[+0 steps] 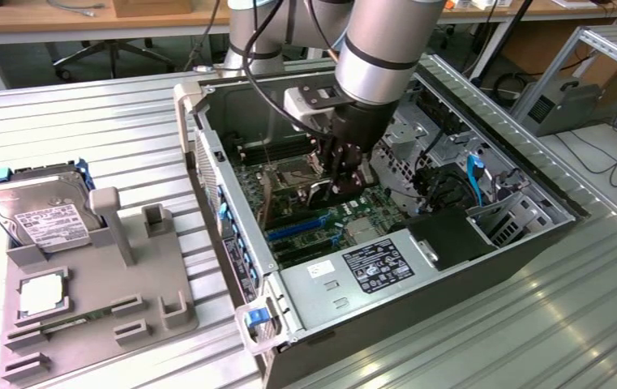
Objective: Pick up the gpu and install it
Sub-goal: 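Insert the gpu into the slot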
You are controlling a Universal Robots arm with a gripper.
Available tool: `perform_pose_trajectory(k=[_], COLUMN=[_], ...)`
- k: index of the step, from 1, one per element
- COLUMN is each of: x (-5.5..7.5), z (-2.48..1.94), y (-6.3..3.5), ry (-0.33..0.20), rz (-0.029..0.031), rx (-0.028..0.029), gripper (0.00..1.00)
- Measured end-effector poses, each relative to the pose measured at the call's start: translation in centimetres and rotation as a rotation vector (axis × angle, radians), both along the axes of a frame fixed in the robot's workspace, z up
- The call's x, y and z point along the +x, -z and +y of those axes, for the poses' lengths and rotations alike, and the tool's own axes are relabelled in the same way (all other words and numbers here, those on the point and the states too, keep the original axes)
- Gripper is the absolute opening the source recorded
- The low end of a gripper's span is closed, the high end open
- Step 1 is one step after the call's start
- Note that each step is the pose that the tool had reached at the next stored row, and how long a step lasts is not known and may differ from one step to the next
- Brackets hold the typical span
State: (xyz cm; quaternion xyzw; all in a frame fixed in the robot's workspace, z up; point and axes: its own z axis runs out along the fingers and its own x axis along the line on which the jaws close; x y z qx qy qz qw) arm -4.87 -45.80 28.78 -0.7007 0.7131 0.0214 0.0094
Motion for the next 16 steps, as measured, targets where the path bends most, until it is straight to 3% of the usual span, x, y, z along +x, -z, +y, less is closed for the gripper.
perform_pose_trajectory(k=[16], x=[-0.79], z=[-0.21], y=[0.66], ry=[-0.015], rz=[0.0000], rx=[0.0024], gripper=[0.27])
